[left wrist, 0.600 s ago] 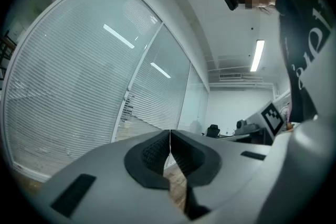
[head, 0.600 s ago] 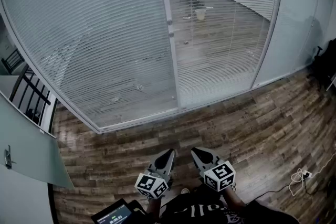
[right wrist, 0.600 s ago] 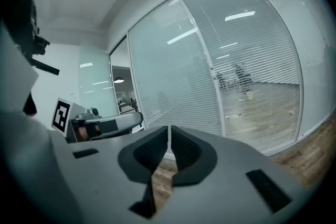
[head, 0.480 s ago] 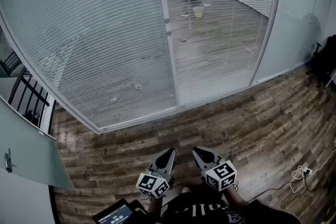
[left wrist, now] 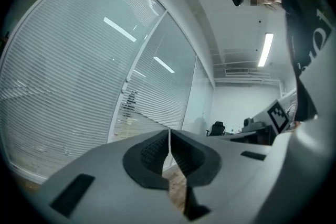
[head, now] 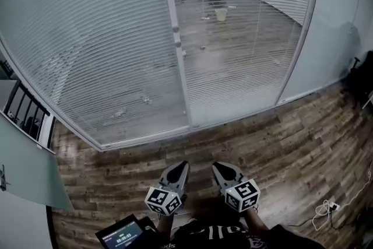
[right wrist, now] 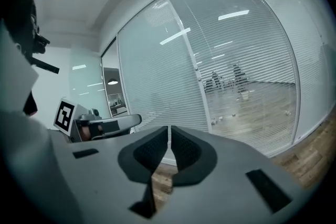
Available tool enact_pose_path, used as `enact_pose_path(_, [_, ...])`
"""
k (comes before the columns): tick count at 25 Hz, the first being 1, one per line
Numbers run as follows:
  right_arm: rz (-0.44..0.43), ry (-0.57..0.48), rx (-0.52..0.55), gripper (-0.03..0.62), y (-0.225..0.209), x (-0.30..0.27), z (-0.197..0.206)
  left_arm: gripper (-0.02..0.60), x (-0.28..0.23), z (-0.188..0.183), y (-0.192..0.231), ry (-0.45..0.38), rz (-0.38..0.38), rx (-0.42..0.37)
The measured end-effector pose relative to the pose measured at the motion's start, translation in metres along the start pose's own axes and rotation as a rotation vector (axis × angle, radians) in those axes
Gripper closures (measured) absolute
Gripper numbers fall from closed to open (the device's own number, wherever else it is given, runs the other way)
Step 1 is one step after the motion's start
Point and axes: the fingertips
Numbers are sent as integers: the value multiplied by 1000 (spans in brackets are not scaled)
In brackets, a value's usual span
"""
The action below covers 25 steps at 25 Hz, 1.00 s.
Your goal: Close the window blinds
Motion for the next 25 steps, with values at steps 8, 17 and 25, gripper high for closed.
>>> enact_pose_path(8, [-91, -26, 16, 562, -121, -22, -71, 575, -122, -36, 10, -28, -102, -32])
enact_pose_path(17, [-211, 22, -17, 562, -190, -69, -87, 575, -209, -62, 54, -13, -215, -71])
enact_pose_path(25, [-250, 35, -72, 563, -219, -132, -112, 575, -258, -137, 144, -110, -305, -158])
Point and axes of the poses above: the fingertips, and each gripper's own axes: x backward along the fingers, y to its left, z out of its underside, and after that the axes turned 8 degrees about y, right-handed
